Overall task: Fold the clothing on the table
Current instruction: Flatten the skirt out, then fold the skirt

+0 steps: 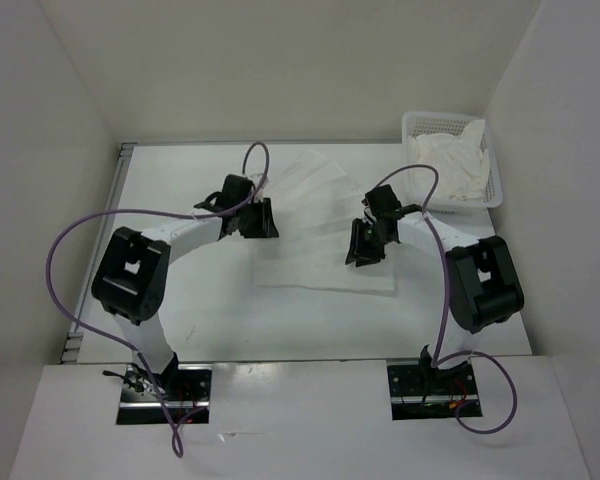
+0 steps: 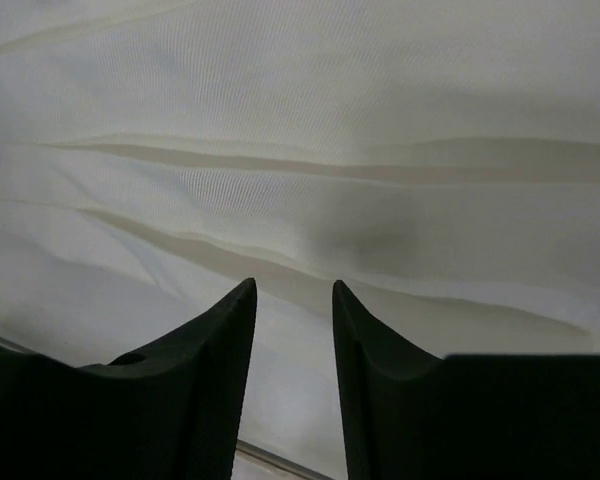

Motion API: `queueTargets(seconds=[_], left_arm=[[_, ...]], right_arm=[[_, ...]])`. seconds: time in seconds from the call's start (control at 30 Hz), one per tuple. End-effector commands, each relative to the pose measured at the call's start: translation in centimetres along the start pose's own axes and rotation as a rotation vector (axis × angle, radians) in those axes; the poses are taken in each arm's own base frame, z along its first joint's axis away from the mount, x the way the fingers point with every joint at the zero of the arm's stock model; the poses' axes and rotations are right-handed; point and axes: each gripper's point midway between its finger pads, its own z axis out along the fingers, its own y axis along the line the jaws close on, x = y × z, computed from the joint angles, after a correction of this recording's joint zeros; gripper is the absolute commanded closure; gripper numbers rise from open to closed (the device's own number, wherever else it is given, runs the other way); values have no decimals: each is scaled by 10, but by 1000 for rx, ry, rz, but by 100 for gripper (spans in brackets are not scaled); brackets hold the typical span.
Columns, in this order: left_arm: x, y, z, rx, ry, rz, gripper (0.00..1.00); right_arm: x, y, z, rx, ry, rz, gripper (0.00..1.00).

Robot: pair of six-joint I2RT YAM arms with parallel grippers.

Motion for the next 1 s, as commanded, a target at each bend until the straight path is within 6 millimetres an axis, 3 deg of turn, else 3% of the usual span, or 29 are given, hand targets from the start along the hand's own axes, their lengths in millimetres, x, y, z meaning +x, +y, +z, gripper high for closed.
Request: queueTargets(seconds=[0.0, 0.07, 0.1, 0.23, 0.3, 0.47, 0.53, 0.57, 0.63, 0.77, 0.87, 0.97], left_arm=[[20, -49, -39, 76, -24, 34, 53], [42, -43, -47, 8, 6, -1, 47], [59, -46, -50, -12, 48, 2, 39], [88, -52, -67, -46, 53, -45, 15], [99, -51, -72, -39, 52, -60, 15], [115, -19, -81, -193, 51, -125, 14], [113, -10, -92, -232, -5, -173, 14], [123, -2, -95, -250, -4, -187, 14], [117, -3, -108, -227, -75, -227, 13], [116, -7, -122, -180, -134, -287, 7], [128, -6, -122, -168, -112, -332, 6], [141, -2, -111, -179, -73, -370, 6]], right_arm=[[-7, 7, -31, 16, -109, 2, 57], [-6, 5, -37, 26, -134, 41, 52], [-1, 2, -38, 38, -131, 55, 53], [16, -7, -36, 60, -128, 167, 50], [24, -18, -31, 103, -121, 208, 43], [27, -40, -25, 168, -116, 342, 44], [21, -48, -25, 156, -131, 402, 44], [21, -50, -28, 153, -143, 409, 43], [17, -53, -35, 152, -179, 446, 42], [2, -58, -71, 168, -325, 503, 38], [-5, -58, -98, 141, -418, 554, 38], [10, -60, -94, 120, -396, 593, 38]])
